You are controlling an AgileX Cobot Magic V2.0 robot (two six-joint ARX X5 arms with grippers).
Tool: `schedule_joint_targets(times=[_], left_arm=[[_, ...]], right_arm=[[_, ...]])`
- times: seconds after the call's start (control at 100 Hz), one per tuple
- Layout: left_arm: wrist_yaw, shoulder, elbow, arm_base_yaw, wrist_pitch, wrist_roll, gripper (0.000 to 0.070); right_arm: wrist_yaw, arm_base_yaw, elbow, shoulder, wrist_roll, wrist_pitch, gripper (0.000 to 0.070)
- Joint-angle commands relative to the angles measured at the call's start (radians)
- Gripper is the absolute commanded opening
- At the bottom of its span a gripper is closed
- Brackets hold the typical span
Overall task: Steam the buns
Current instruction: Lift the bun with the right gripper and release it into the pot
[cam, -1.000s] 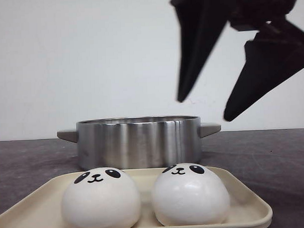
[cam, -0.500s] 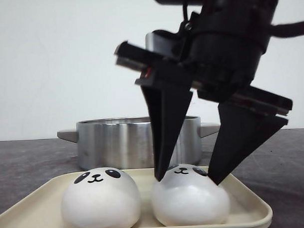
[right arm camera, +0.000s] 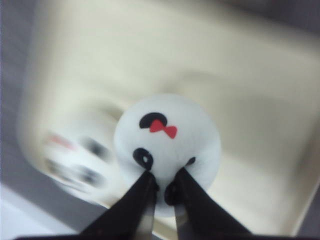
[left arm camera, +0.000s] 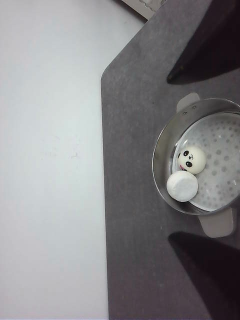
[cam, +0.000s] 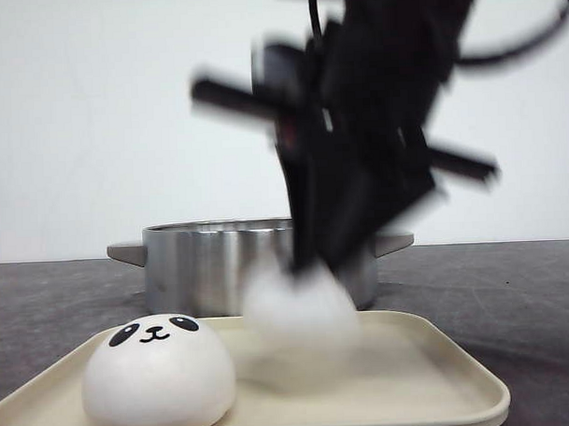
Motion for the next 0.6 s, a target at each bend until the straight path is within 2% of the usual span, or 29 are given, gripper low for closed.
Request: schedule_joint_targets(times=[0.0, 0.1, 0.16, 0.32, 0.39, 0.5, 0.59], left_arm=[[0.001, 0.005, 0.018, -0.005, 0.014, 0.002, 0.055], [0.001, 0.006, 0.018, -0.005, 0.026, 0.002, 0.055], [0.001, 0.006, 0.018, -0.005, 0.036, 0.002, 0.055], [0.001, 0.012, 0.018, -0.005, 0.058, 0.002, 0.055], [0.001, 0.018, 0.018, -0.005, 0.063, 0.002, 0.055], [0.001, 0.026, 0.018, -0.005, 0.061, 0.002, 0.055], [0.001, 0.031, 0.018, -0.005, 0.055, 0.002, 0.055]], right_arm=[[0.044, 0.011, 0.146, -0.043, -0.066, 0.01, 0.0007], [0.174, 0.004, 0.323, -0.049, -0.178, -0.043, 0.0007], [0.214, -0.016, 0.406, -0.034, -0.246, -0.06, 0.0007], [0.191, -0.123, 0.492, 0.066, -0.341, -0.078, 0.0006], [0.171, -0.171, 0.492, 0.127, -0.36, -0.084, 0.0006], [0.085, -0.24, 0.492, 0.268, -0.375, -0.082, 0.0006], [0.068, -0.271, 0.492, 0.377, -0.375, -0.077, 0.0007]])
